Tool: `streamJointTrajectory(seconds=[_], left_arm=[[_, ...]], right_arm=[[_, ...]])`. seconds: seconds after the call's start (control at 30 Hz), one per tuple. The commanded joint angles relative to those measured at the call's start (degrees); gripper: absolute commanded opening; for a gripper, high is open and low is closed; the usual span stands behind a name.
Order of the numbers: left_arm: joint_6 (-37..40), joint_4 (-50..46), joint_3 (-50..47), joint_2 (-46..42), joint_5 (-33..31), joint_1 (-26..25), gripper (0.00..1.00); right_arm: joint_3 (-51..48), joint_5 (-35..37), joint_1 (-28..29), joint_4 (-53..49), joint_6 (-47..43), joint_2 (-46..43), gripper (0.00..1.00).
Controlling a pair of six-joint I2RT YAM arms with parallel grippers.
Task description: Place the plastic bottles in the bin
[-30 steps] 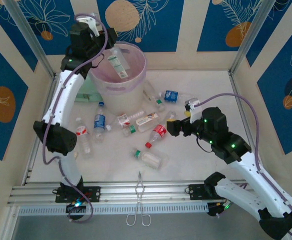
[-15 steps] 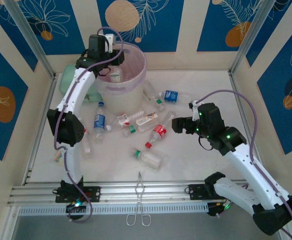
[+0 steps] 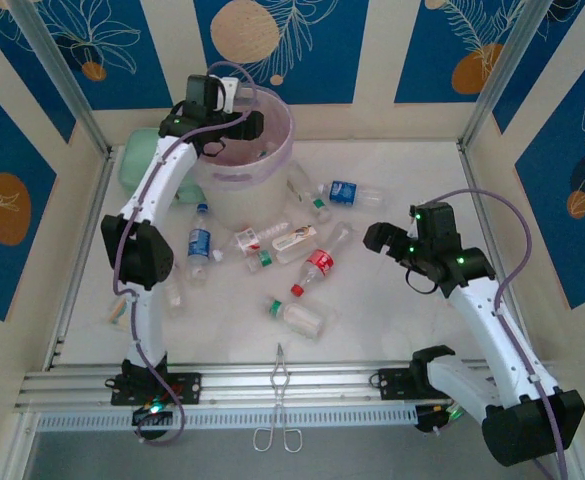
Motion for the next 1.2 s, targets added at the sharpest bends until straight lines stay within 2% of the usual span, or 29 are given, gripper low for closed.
streamJointTrajectory(seconds=[0.0, 0.13, 0.2, 0.37, 0.5, 0.67, 0.77, 0.83, 1.03, 1.17], left_arm=[[2.4, -1.7, 2.5, -4.7, -1.3, -0.1, 0.97], [3.1, -2.7, 2.9, -8.3, -1.7, -0.1, 1.0], [4.0, -3.9, 3.0, -10.6, -2.0, -0.2, 1.0], [6.9, -10.6, 1.9, -18.6, -2.9, -0.2, 1.0], [7.4, -18.4, -1.0, -24.9, -2.8, -1.1, 1.0], [6.3, -19.5, -17.8, -36.8, -3.0, -4.2, 1.0], [3.2, -17.0, -29.4, -43.4, -2.1, -5.9, 1.0], [0.6, -14.6, -36.2, -47.5, -0.7, -6.6, 1.0], [-10.3, -4.3, -52.4, -56.9, 3.9, -7.9, 1.0], [-13.6, -0.6, -57.5, -59.5, 5.8, -8.2, 1.0]], right_arm=[[-0.3, 0.2, -2.7, -1.3, 12.9, 0.6, 0.99], [0.4, 1.2, -4.5, -3.6, 29.8, 3.8, 0.99], [1.5, 0.7, -4.2, -2.3, 33.8, 6.2, 0.99], [6.7, 5.5, -3.8, -2.1, 43.6, 14.7, 0.99], [9.0, 7.1, -3.9, 3.6, 48.3, 21.7, 0.97], [14.3, 8.6, -4.6, 7.5, 51.9, 32.4, 0.96], [20.3, 7.8, -4.8, 7.7, 52.5, 39.7, 1.0], [25.5, 6.8, -4.6, 6.9, 51.6, 44.9, 0.99], [38.2, 7.1, -4.4, 2.2, 52.7, 57.5, 0.99], [42.3, 5.5, -4.7, 1.8, 55.2, 63.3, 0.99]])
